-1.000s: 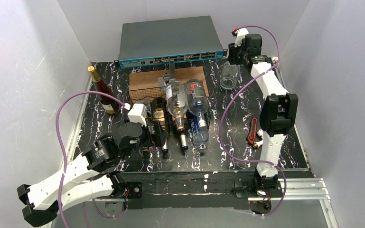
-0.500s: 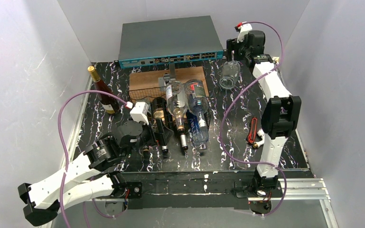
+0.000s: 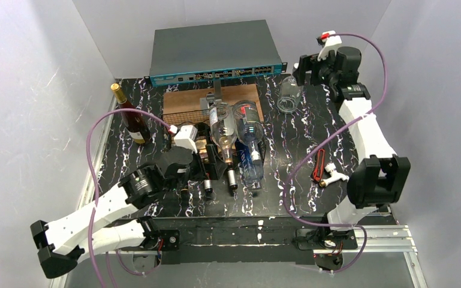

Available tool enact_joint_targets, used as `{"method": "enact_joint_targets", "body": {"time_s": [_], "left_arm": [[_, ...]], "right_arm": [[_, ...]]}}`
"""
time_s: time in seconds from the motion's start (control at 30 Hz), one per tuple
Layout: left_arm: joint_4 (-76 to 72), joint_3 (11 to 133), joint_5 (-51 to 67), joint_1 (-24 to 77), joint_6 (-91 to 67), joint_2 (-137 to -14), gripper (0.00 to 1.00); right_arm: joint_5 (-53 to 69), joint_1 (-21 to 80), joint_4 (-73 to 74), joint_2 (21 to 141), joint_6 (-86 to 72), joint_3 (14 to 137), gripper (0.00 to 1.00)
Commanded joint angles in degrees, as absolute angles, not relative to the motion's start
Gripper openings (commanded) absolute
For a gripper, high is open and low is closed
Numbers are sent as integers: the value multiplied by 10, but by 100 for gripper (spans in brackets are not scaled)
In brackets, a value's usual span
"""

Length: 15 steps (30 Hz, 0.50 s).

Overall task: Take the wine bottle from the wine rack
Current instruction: Move the wine bottle to the center of the board.

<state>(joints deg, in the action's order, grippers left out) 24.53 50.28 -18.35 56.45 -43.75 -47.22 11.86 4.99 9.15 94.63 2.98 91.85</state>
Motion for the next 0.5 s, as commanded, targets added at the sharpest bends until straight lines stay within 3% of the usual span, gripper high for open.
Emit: {"method": "enact_joint_targets", "body": {"time_s": [0.0,0.47], "left_arm": [[265,553,-205,563,-428,-512,99],[293,662,-291,563,-415,-686,99]], "right_arm": [[175,39,89,861,23,844,98],[289,33,228,674,107,710,98]]}}
